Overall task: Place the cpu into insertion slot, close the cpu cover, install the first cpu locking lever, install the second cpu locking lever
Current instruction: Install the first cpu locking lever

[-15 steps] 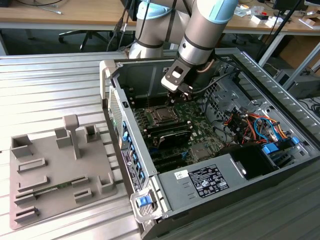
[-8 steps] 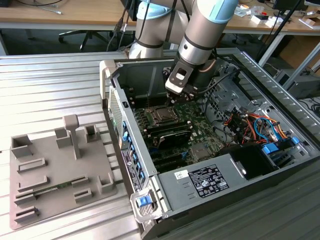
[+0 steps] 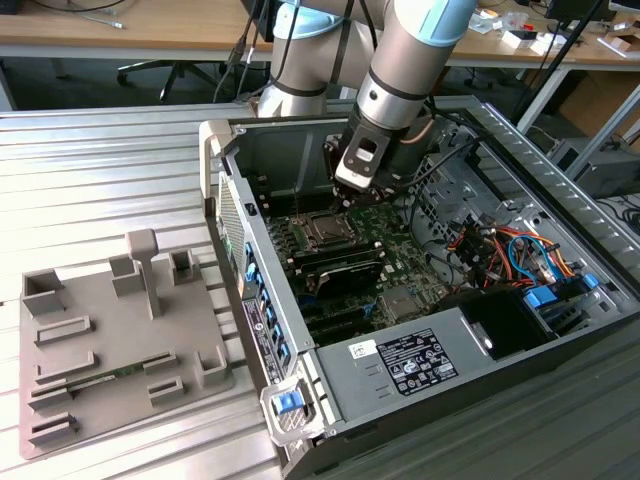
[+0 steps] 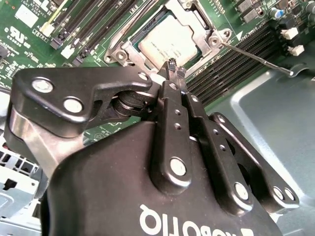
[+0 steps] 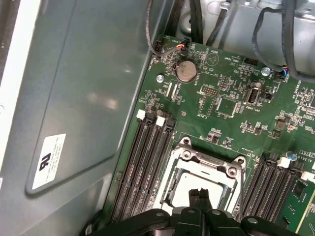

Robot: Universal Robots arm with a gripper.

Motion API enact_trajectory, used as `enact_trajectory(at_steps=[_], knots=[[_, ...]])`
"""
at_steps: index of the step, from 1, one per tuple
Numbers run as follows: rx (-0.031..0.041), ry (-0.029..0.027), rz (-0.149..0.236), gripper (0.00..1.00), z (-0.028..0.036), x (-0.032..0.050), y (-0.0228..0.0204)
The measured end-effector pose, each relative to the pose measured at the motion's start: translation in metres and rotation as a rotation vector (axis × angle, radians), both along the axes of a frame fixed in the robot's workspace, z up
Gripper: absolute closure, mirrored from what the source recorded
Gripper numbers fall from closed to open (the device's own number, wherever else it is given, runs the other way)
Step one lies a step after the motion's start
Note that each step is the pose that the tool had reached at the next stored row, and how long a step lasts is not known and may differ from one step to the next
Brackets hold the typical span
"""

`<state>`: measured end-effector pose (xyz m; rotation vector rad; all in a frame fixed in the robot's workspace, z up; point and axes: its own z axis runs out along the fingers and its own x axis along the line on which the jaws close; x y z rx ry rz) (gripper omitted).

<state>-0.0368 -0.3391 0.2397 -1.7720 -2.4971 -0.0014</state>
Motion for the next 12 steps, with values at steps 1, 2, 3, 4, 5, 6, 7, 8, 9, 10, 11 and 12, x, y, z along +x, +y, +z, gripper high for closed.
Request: enact_trajectory(at_steps=[1, 2, 3, 4, 5, 6, 7, 8, 9, 10, 11, 12], knots=[[0.0000, 0.0000, 0.006, 0.89, 0.0000, 0.0000, 0.0000], [0.0000, 0.0000, 0.013, 0.89, 0.0000, 0.0000, 0.0000], [0.0000, 0.0000, 0.018, 0.89, 0.0000, 0.0000, 0.0000], [0.0000, 0.0000, 0.033, 0.89, 0.0000, 0.0000, 0.0000], [0.0000, 0.0000, 0.046, 0.89, 0.0000, 0.0000, 0.0000], [0.0000, 0.0001, 0.056, 0.89, 0.0000, 0.0000, 0.0000], [0.0000, 0.0000, 0.070, 0.89, 0.0000, 0.0000, 0.0000], [0.0000, 0.0000, 0.084, 0.89, 0.0000, 0.0000, 0.0000], [0.0000, 0.0000, 0.096, 0.89, 0.0000, 0.0000, 0.0000], [0.0000, 0.0000, 0.105, 0.89, 0.0000, 0.0000, 0.0000], [0.0000, 0.0000, 0.111, 0.89, 0.0000, 0.0000, 0.0000], [-0.0001, 0.0001, 0.117, 0.89, 0.0000, 0.0000, 0.0000]])
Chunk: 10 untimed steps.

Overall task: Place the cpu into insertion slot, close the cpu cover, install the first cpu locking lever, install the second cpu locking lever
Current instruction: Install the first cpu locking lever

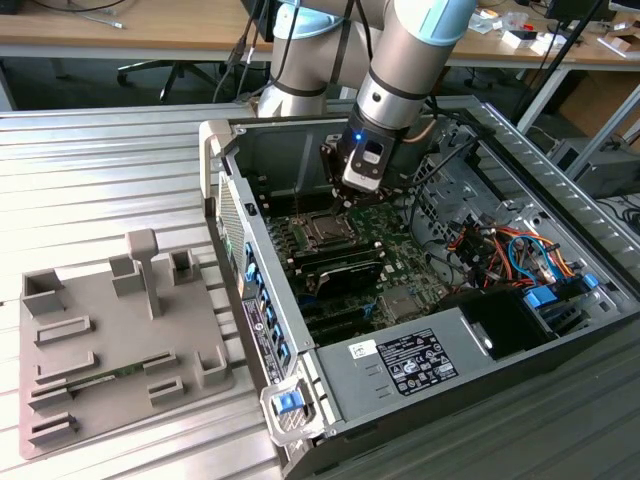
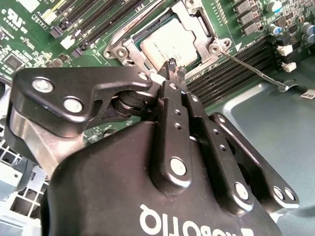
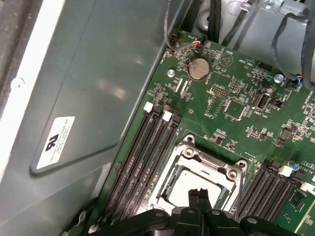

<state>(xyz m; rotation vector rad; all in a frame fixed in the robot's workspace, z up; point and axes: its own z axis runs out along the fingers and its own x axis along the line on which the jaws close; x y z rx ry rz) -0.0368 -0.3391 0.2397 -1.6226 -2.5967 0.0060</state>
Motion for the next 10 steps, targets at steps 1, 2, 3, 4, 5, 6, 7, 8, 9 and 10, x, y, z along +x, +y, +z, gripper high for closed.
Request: enact_trajectory(at_steps=[1, 2, 3, 4, 5, 6, 7, 8, 9, 10], knots=[[0.0000, -0.0001, 0.008, 0.89, 0.0000, 0.0000, 0.0000], [0.0001, -0.0001, 0.018, 0.89, 0.0000, 0.0000, 0.0000], [0.0001, -0.0001, 0.021, 0.89, 0.0000, 0.0000, 0.0000], [0.0003, -0.0001, 0.023, 0.89, 0.0000, 0.0000, 0.0000], [0.0008, -0.0001, 0.029, 0.89, 0.0000, 0.0000, 0.0000], [0.0009, 0.0000, 0.036, 0.89, 0.0000, 0.0000, 0.0000], [0.0010, -0.0001, 0.048, 0.89, 0.0000, 0.0000, 0.0000], [0.0011, -0.0001, 0.055, 0.89, -0.0001, 0.0000, 0.0000], [0.0011, 0.0000, 0.062, 0.89, 0.0000, 0.0000, 0.0000], [0.0011, -0.0001, 0.068, 0.89, 0.0000, 0.0000, 0.0000]])
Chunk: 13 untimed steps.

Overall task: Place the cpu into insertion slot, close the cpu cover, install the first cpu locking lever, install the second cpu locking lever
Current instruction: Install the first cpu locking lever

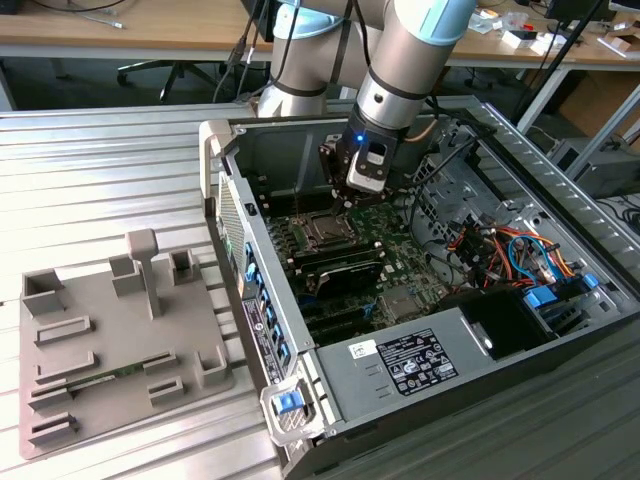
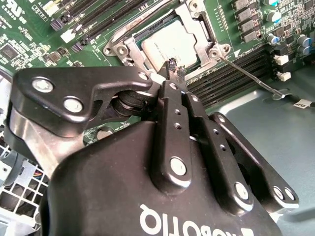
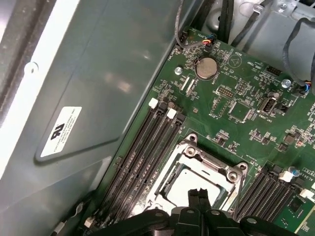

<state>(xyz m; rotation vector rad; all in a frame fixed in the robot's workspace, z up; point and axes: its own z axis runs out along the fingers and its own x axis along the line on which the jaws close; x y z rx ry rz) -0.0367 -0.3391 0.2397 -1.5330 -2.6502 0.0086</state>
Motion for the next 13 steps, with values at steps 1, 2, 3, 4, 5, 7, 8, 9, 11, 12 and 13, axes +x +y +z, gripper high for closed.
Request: enact_trajectory(at_steps=[1, 2, 3, 4, 5, 7, 8, 9, 11, 12, 13], knots=[[0.0000, 0.0000, 0.004, 0.89, 0.0000, 0.0000, 0.0000], [0.0000, 0.0001, 0.009, 0.89, 0.0000, 0.0000, 0.0000], [0.0000, 0.0000, 0.016, 0.89, 0.0000, 0.0000, 0.0000], [0.0000, 0.0001, 0.020, 0.89, 0.0000, 0.0000, 0.0000], [0.0000, 0.0000, 0.031, 0.89, 0.0000, 0.0000, 0.0000], [0.0000, 0.0000, 0.044, 0.89, 0.0000, 0.0000, 0.0000], [0.0000, 0.0000, 0.052, 0.89, 0.0000, 0.0000, 0.0000], [0.0000, 0.0001, 0.059, 0.89, 0.0000, 0.0000, 0.0000], [0.0000, 0.0000, 0.070, 0.89, 0.0000, 0.0000, 0.0000], [0.0000, 0.0000, 0.075, 0.89, 0.0000, 0.0000, 0.0000], [0.0000, 0.0000, 0.085, 0.89, 0.0000, 0.0000, 0.0000]])
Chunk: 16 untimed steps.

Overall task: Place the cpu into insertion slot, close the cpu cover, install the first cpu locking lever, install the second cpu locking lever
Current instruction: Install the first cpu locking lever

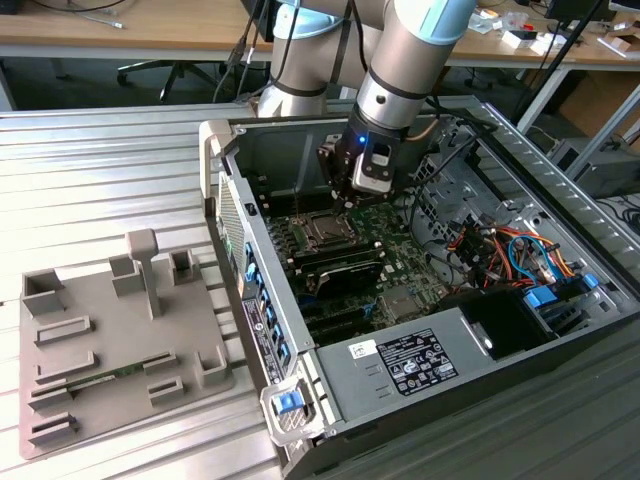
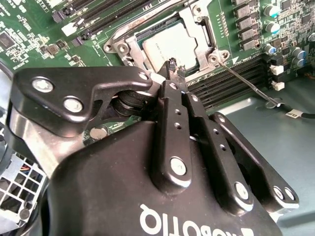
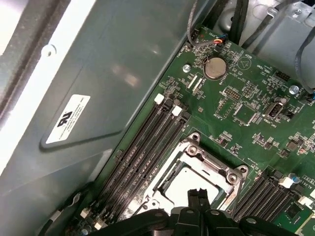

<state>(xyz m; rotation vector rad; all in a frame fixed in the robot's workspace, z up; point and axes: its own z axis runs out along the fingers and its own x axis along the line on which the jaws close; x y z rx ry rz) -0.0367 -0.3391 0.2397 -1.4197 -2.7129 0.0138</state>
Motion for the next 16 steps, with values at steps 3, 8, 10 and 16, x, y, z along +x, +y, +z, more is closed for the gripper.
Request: enact_trajectory(at_steps=[3, 8, 10, 16], knots=[[0.0000, 0.0000, 0.021, 0.89, 0.0000, 0.0000, 0.0000], [0.0000, 0.0000, 0.057, 0.89, 0.0000, 0.0000, 0.0000], [0.0000, 0.0000, 0.071, 0.89, 0.0000, 0.0000, 0.0000], [0.0000, 0.0000, 0.110, 0.89, 0.0000, 0.0000, 0.0000]])
